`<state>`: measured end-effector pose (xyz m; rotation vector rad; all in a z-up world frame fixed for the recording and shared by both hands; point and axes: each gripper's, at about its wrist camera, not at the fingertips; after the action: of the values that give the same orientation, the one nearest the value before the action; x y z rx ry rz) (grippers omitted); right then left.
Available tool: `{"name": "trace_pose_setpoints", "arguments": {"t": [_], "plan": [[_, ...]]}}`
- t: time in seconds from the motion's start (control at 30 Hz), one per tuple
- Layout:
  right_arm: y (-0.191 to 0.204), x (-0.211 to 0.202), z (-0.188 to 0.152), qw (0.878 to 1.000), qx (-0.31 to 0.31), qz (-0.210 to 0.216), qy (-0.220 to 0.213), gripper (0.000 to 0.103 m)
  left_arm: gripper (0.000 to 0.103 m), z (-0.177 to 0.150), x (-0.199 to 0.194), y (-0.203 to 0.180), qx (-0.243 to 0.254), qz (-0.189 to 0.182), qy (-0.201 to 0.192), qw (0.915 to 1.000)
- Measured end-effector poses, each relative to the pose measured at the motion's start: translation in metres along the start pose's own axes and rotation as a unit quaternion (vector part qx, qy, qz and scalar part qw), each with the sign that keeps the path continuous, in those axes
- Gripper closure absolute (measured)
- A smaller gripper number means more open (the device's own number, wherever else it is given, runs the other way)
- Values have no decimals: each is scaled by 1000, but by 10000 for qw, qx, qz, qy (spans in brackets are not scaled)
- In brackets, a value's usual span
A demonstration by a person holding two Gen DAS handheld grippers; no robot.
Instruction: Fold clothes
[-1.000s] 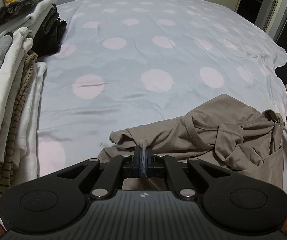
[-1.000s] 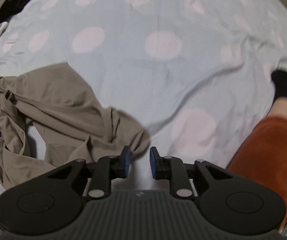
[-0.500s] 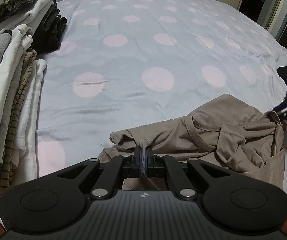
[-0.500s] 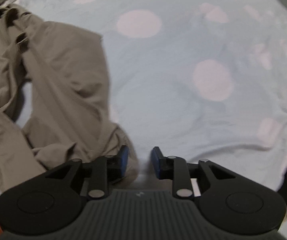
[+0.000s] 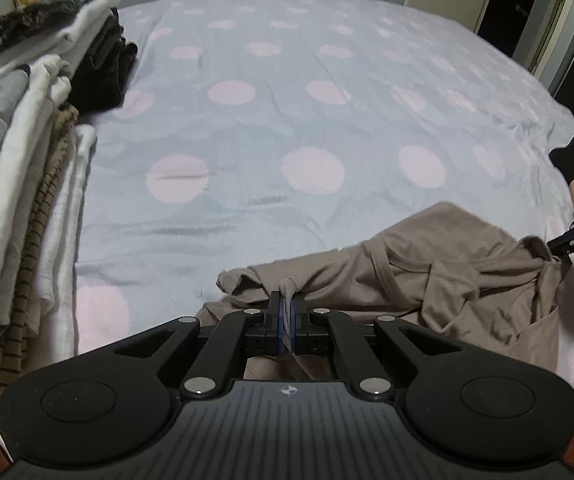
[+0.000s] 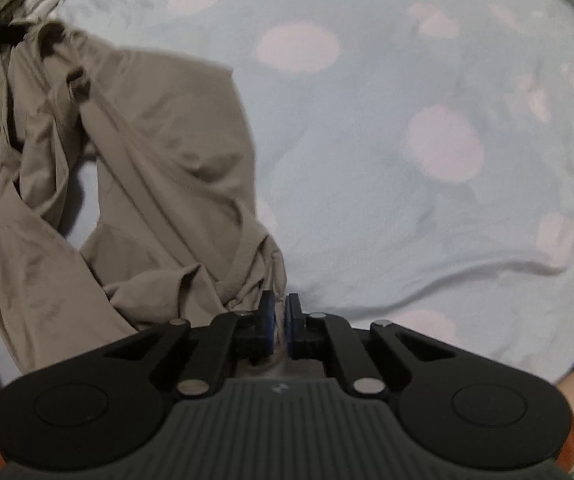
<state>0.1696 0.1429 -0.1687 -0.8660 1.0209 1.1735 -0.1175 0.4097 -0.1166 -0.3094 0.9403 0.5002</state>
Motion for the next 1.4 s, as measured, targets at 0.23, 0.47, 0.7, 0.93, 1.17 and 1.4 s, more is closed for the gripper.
{"name": "trace_pose_setpoints", "arguments": {"t": [0.23,0.47,0.7,0.93,1.17,1.4], "plan": [[-3,-121,12,9690,645,-1441,-1898,99,100,15,-62,-6,-65,252,-880,9958],[31,-260,18,8849,807,-2466,-3869,99,100,44,-175,-14,-83,806,-2492,9651],[80,-368,15,7963,744,-3120,-5128,99,100,75,-306,-29,-30,1163,-4001,9091],[117,-434,-9,7505,847,-3274,-5678,99,100,69,-375,-51,206,1170,-4575,8812],[143,-464,-41,7188,903,-3281,-6063,99,100,41,-399,-51,175,949,-4777,8732],[166,-482,-68,6881,927,-3359,-6365,99,100,23,-420,-54,269,688,-5020,8617]]}}
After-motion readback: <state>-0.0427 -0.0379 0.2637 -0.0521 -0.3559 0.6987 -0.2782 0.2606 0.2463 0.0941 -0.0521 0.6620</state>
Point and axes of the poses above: each gripper's, at about its wrist camera, not at the fingertips, and x roughly the way its jaws point, y to its left, z to its top, and after that the axes turned 2 degrees about z, right-handed
